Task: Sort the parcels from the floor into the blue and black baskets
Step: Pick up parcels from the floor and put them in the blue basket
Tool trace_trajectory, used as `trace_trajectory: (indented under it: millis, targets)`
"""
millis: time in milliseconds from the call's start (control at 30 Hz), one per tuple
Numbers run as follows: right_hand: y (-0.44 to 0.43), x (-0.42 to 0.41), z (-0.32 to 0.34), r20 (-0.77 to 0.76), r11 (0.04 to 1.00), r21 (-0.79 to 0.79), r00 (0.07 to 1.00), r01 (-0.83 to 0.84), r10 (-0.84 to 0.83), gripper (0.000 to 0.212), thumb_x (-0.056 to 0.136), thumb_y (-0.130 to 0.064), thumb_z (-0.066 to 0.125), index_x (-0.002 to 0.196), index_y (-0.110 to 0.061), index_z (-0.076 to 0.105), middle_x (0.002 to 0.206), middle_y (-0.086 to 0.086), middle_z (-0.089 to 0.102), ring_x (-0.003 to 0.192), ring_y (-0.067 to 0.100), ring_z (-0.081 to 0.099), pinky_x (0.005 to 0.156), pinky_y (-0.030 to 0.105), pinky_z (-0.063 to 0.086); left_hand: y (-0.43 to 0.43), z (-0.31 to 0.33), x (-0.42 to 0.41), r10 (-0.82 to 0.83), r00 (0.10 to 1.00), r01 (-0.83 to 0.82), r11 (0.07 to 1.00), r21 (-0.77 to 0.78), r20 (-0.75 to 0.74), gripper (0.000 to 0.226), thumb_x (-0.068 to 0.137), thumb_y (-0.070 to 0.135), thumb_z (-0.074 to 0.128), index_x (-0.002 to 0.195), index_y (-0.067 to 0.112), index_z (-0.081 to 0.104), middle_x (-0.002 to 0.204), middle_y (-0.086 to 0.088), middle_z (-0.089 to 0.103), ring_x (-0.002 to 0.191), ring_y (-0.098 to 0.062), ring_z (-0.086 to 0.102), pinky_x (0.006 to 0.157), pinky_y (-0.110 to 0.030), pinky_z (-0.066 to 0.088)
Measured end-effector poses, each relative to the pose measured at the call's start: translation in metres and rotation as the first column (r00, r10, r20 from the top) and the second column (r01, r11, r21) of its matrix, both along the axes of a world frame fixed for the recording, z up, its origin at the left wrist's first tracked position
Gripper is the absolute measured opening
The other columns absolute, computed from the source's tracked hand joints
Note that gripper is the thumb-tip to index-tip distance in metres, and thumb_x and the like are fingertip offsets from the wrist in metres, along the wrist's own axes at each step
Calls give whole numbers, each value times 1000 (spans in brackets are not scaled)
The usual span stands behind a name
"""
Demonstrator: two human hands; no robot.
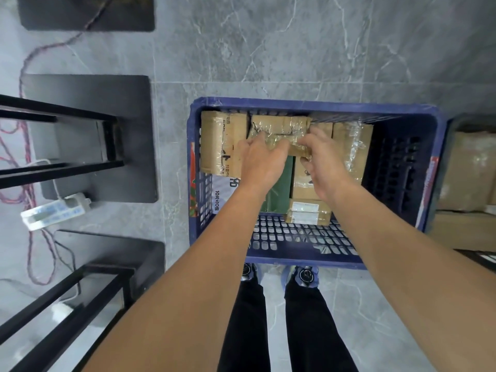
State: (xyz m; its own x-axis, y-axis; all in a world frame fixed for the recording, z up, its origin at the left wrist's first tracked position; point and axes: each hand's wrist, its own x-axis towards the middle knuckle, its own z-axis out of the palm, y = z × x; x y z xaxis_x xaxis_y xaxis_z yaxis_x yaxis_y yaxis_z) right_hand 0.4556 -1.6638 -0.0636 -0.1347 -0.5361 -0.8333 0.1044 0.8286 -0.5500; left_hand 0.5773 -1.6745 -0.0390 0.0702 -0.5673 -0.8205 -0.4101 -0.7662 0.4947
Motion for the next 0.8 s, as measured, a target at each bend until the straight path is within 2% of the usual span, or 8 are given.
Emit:
trace_trajectory:
  millis: [133,300,433,500,567,633,700,800]
  targets:
    - [-2,-11,5,26,1000,-2,1000,2,-2,74,88,-36,66,157,-17,44,164,0,42,147,16,43,124,48,32,3,-1,1,-22,1000,22,1000,-12,15,66,103,36,55,162,18,33,158,0,24,133,-13,38,105,-31,30]
    - [-2,-14,12,66,999,22,997,-34,32,50,96,-29,64,144,-18,55,161,2,46,145,18,45,124,48,33,10,1,1,-88,995,90,995,-44,42,63,104,37,52,161,16,36,157,3,24,143,-18,37,118,-38,32]
    - [-1,-15,14,69,999,23,997,-25,24,50,101,-24,62,150,-21,50,163,-2,41,150,19,38,126,47,31,11,3,-1,-59,997,63,996,-62,52,57,104,33,54,157,16,43,159,1,28,139,-16,39,111,-31,31]
    - [0,-19,10,66,997,62,997,-43,39,16,96,-28,65,110,-35,61,141,-7,48,148,22,43,124,51,32,11,5,-1,-42,998,45,997,-58,41,54,104,31,54,155,16,45,159,1,30,130,-11,41,104,-27,30]
    - [2,-22,11,82,997,64,996,-38,33,20,88,-35,67,90,-40,49,130,-6,45,142,20,48,123,52,33,12,7,-1,-24,999,26,998,-60,32,52,104,31,54,153,15,47,158,0,32,131,-12,43,104,-28,32]
    - [2,-22,18,61,997,67,997,-42,38,24,90,-37,68,112,-39,58,141,-5,50,144,21,46,124,52,32,12,11,0,-17,999,18,998,-55,29,51,103,31,55,152,16,48,158,0,34,132,-13,43,110,-31,33]
    - [3,-24,26,40,998,64,999,-28,26,56,101,-33,63,154,-26,46,163,-4,41,149,24,40,126,54,29,11,15,1,3,1000,-1,999,-48,28,51,102,33,56,151,19,49,157,1,38,134,-14,45,114,-35,36]
    - [8,-34,37,11,999,38,1000,-12,12,57,106,-27,58,159,-22,40,166,-4,39,142,17,43,125,50,32,8,31,4,48,999,-47,998,-44,21,46,102,36,55,146,24,54,154,3,44,136,-16,47,116,-40,38]
